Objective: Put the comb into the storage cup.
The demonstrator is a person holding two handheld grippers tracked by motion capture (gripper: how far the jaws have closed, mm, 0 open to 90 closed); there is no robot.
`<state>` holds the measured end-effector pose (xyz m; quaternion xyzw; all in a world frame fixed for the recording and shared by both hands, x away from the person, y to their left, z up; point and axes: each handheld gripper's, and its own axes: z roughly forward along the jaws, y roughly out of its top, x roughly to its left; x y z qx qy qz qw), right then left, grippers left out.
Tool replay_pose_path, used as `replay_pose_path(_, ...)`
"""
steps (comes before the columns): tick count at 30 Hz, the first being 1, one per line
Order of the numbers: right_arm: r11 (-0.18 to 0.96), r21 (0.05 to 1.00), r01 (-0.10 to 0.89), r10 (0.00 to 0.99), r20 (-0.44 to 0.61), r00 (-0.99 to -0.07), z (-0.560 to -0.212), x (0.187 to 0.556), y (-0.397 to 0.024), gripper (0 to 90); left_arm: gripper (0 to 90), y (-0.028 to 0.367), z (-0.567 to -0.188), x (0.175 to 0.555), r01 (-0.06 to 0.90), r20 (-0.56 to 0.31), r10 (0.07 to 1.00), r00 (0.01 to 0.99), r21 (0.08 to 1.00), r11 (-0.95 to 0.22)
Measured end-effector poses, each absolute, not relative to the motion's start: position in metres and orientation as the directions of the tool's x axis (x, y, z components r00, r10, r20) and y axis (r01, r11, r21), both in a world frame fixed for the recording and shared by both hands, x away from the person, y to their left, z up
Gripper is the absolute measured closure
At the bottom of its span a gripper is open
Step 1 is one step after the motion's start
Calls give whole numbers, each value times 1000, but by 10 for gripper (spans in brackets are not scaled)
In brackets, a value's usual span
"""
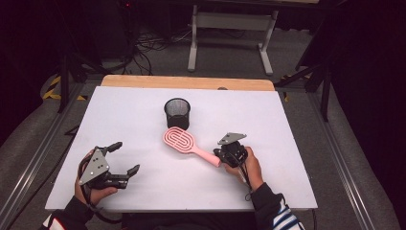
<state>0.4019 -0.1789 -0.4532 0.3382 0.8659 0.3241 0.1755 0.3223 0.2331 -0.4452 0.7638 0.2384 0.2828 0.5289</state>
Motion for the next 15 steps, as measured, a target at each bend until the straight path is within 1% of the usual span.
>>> replay_pose_path(15,604,658,450,652,-82,-754,-451,383,-170,900,85,234,-446,323,67,179,663,727,942,-328)
